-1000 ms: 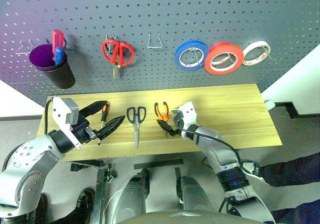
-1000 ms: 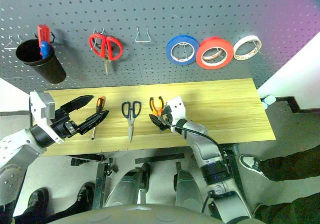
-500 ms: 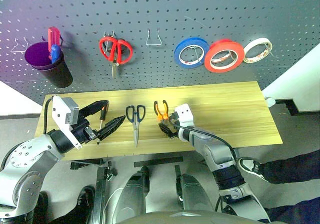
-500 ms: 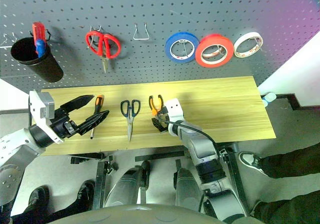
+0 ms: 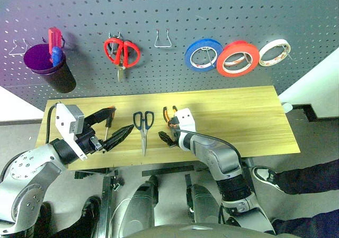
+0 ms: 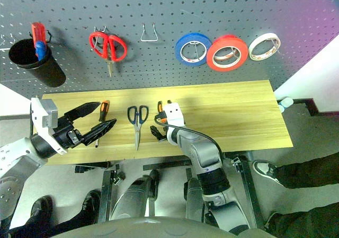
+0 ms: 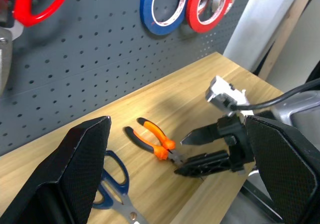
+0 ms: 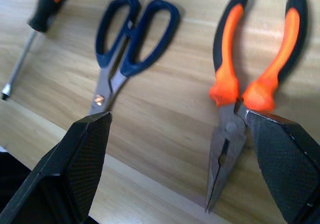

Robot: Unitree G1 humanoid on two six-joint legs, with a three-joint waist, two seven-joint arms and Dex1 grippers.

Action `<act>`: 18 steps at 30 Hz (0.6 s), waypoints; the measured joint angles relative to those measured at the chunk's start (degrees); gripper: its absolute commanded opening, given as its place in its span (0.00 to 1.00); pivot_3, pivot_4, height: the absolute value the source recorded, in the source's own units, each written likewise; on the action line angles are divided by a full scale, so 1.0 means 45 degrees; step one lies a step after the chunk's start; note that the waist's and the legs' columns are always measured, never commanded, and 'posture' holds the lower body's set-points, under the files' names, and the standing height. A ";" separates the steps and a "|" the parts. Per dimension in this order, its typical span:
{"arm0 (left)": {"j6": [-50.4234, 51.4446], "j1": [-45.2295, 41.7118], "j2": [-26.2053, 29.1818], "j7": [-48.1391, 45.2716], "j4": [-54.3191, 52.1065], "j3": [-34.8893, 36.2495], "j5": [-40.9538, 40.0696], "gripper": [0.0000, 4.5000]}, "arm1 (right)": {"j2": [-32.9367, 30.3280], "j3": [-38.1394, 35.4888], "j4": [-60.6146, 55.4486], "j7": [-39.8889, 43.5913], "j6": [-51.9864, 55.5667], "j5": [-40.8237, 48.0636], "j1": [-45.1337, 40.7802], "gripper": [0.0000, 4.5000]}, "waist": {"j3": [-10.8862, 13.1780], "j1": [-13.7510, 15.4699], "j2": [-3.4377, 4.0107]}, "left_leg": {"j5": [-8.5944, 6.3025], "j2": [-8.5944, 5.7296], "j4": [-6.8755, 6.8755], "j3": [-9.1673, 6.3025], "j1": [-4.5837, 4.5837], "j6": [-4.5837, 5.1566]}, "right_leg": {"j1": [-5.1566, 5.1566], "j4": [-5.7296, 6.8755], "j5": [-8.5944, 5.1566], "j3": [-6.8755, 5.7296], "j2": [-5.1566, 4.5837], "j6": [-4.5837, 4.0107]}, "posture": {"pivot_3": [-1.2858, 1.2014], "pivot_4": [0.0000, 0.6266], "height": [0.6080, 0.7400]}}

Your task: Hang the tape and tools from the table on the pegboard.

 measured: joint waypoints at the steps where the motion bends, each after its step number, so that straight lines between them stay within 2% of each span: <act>1: 0.0001 -0.0002 0.0008 0.0006 -0.0017 0.0000 -0.0008 1.00 | 0.0056 0.0041 0.0135 -0.0040 0.0002 -0.0002 -0.0073 0.99 | 0.0002 -0.0004 -0.0002 | 0.0003 0.0000 -0.0012 0.0001 -0.0002 -0.0003 | -0.0011 0.0000 -0.0001 0.0000 0.0000 -0.0002 | 0.56 0.57 1.00; 12: 0.0183 0.0092 0.0146 0.0072 -0.0138 0.0057 -0.0032 1.00 | 0.0276 -0.0297 0.1706 -0.0767 -0.0506 -0.0456 -0.1163 0.99 | 0.0137 0.0018 -0.0031 | 0.0008 -0.0002 -0.0054 0.0009 -0.0009 -0.0012 | -0.0036 -0.0001 -0.0003 -0.0008 0.0000 -0.0005 | 0.56 0.58 1.00; 18: 0.0199 0.0080 0.0146 0.0073 -0.0152 0.0060 -0.0032 1.00 | 0.0252 -0.1109 0.1900 -0.1158 -0.0661 -0.0470 -0.1575 0.99 | 0.0235 -0.0007 -0.0044 | 0.0013 -0.0002 -0.0054 0.0010 -0.0012 -0.0019 | -0.0042 0.0001 -0.0003 -0.0011 0.0002 -0.0005 | 0.56 0.58 1.00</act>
